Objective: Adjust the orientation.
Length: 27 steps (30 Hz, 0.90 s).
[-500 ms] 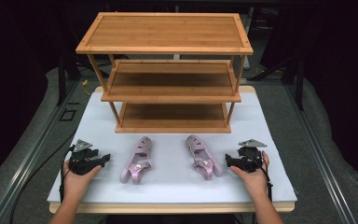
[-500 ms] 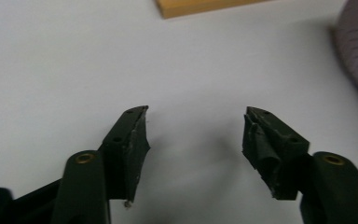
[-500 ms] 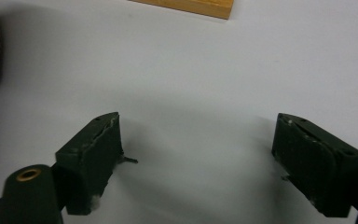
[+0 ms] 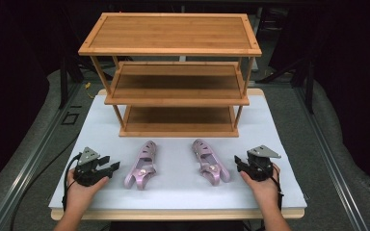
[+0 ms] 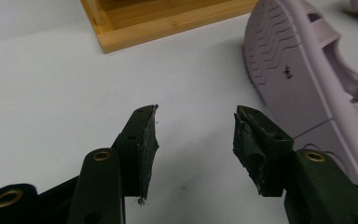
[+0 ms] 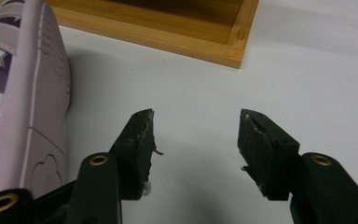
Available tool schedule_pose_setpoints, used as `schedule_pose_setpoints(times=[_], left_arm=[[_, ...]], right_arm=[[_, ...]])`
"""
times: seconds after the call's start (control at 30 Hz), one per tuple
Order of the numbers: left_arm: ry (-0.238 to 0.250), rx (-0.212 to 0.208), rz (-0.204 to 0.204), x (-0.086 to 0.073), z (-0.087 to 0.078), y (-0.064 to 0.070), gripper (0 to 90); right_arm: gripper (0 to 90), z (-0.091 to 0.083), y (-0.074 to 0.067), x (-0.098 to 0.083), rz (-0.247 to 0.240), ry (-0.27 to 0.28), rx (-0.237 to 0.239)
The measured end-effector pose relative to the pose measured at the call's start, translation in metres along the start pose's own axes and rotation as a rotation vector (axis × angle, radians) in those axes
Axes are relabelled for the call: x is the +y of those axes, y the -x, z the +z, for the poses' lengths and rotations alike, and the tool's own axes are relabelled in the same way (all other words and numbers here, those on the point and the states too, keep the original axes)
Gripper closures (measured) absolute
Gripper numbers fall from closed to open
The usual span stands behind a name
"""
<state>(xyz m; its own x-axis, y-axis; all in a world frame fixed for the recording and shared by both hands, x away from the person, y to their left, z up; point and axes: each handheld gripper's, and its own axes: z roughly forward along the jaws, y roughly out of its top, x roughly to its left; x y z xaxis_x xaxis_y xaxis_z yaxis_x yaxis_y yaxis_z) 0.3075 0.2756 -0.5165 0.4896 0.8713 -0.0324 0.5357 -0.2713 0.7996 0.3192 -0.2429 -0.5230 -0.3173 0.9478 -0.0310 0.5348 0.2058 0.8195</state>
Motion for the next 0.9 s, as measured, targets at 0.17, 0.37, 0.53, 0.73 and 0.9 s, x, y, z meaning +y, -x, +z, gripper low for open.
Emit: schedule_pose_setpoints(times=[0.17, 0.37, 0.53, 0.73, 0.9], left_arm=[[0.007, -0.023, -0.009, 0.004, -0.005, 0.005, 53.3], [0.007, -0.059, 0.017, 0.010, -0.010, 0.016, 60.3], [0.024, -0.100, 0.017, 0.016, -0.014, 0.027, 63.5], [0.009, -0.145, 0.076, 0.021, -0.013, 0.046, 75.1], [-0.029, -0.133, 0.127, 0.022, -0.009, 0.057, 80.6]], right_arm=[[44.9, -0.002, -0.002, 0.001, 0.001, 0.020, 0.026], [48.8, -0.007, -0.002, 0.003, 0.022, 0.054, 0.029], [50.1, -0.009, -0.002, 0.003, 0.040, 0.064, 0.037], [53.0, -0.010, -0.002, 0.003, 0.044, 0.085, 0.031], [53.6, -0.010, -0.002, 0.003, 0.054, 0.071, 0.032]])
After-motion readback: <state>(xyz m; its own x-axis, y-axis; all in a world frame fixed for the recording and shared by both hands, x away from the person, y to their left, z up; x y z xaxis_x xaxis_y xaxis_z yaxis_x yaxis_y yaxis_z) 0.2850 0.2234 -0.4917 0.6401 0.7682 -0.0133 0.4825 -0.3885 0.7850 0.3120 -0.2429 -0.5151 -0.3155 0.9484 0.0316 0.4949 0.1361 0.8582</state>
